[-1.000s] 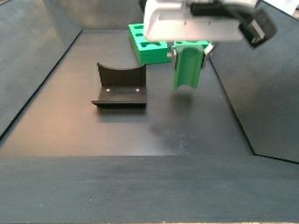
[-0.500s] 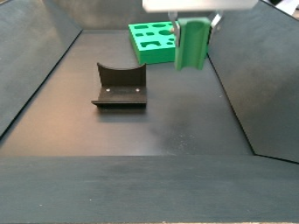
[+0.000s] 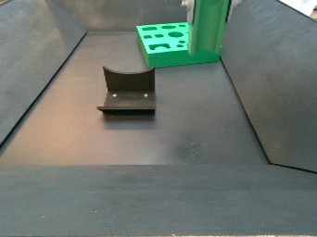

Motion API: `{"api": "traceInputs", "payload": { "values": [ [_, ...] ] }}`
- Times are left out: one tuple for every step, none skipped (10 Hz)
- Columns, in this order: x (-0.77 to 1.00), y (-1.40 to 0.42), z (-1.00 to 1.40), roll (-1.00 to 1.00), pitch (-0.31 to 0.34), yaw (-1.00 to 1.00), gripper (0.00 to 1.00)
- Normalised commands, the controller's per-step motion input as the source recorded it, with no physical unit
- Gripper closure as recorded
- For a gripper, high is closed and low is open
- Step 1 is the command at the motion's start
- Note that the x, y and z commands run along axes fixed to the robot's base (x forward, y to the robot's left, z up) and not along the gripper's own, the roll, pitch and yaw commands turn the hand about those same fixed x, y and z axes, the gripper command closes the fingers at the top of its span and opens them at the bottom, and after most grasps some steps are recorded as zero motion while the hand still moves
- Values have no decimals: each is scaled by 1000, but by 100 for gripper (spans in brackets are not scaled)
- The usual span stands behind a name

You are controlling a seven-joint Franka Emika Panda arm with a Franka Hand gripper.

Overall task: Pick up the arch object. Move up. Place the arch object on the fixture. Regrasp the arch object. Rotate the arch object. Move to above the board. Insert the arch object.
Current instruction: Move to above the board.

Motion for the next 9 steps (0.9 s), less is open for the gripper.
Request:
{"api": "traceInputs", "payload": {
  "values": [
    [9,18,1000,-136,53,-18,100],
    [9,18,1000,-139,50,-19,100],
    [7,20,1000,-149,45,-20,100],
    [5,21,1000,-153,45,-24,100],
    [5,24,940,-148,46,-23,100],
    [7,23,840,-140,46,-20,100],
    [4,14,636,-121,51,-17,100],
    [6,12,482,-114,50,-16,100],
    [6,13,279,-114,53,-15,100]
  ]
}}
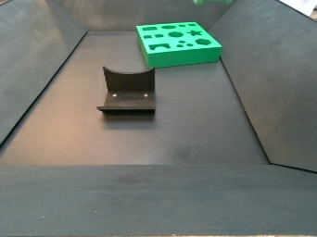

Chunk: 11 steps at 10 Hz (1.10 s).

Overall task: Pick up the arch object. Move up. Place the arch object on the fixture. Regrasp the arch object. Rotate the arch object. Move to above the board. Insert the arch object.
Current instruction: Move to above the board.

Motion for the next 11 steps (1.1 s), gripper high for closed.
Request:
{"api": "traceInputs", "payload": {
  "values": [
    [158,-1000,102,134,125,-463,100],
    [161,-1000,87,147,113,-440,100],
    [165,-1000,100,154,109,-240,100],
    [168,-1000,103,85,109,-127,100],
    [179,-1000,106,36,116,-34,100],
    [187,-1000,108,15,120,-21,100],
    [204,-1000,109,-2,126,-6,100],
    [212,-1000,112,2,123,2,100],
    [228,-1000,120,6,125,7,100],
    [244,-1000,122,5,124,7,100],
    [241,-785,98,24,137,10,100]
  ]
}}
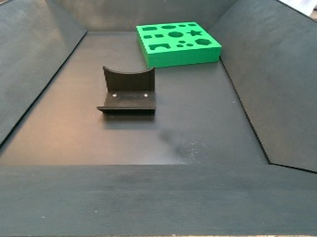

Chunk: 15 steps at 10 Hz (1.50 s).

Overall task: Pick up the arch object. Move up. Place the arch object on the fixture. Regrasp the arch object. Rotate the arch object. Move to above the board. Insert the arch object.
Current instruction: Move to above the board, then insert the arch object.

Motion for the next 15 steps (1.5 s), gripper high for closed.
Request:
{"api": "traceInputs", "payload": {
  "values": [
    [210,-582,81,39,145,9,100],
    [157,-297,49,55,146,10,100],
    [116,-168,31,75,126,11,100],
    [434,377,-409,171,36,411,100],
    [374,337,-454,171,0,457,100],
    [291,320,-543,166,-10,500,100],
    [243,314,-666,110,-89,514,100],
    [200,291,-683,33,-160,529,100],
    [526,120,-463,-30,-29,531,100],
    [600,71,-420,-6,0,506,100],
    [357,123,-560,-6,-121,543,100],
    [86,-54,-677,-17,-280,143,100],
    [66,-14,-717,0,-256,-40,100],
    [0,-49,-717,51,-246,-151,100],
    [0,0,-711,69,-233,-49,100]
  ]
}}
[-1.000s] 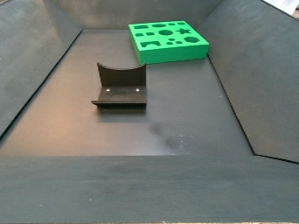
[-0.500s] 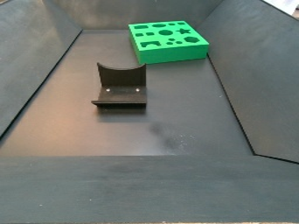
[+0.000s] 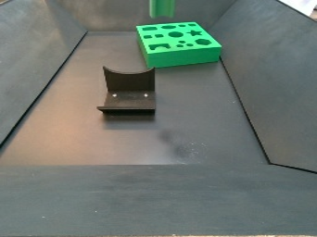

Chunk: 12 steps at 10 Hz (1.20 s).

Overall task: Pick up the arch object. Move up. Place the arch object on the fixture. Regrasp the arch object. Rotate the arch object. Move to above the board. Insert the arch object.
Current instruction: Insert the arch object.

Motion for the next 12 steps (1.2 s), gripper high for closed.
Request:
{"api": "traceInputs", "payload": {
  "values": [
    [26,0,-729,76,-219,0,100],
    [283,49,-717,104,-81,106,100],
    [374,66,-706,84,-11,100,100],
    [380,0,-757,123,0,46,100],
    [377,-11,-811,199,0,0,100],
    [371,-86,-700,283,17,0,100],
    [297,-60,-540,354,41,37,100],
    [246,-3,-414,399,81,54,100],
    [109,0,-560,334,47,114,100],
    [0,0,-491,126,0,69,100],
    [-100,0,-326,0,-87,3,100],
    [-160,0,-243,-64,-134,0,100]
  ]
}}
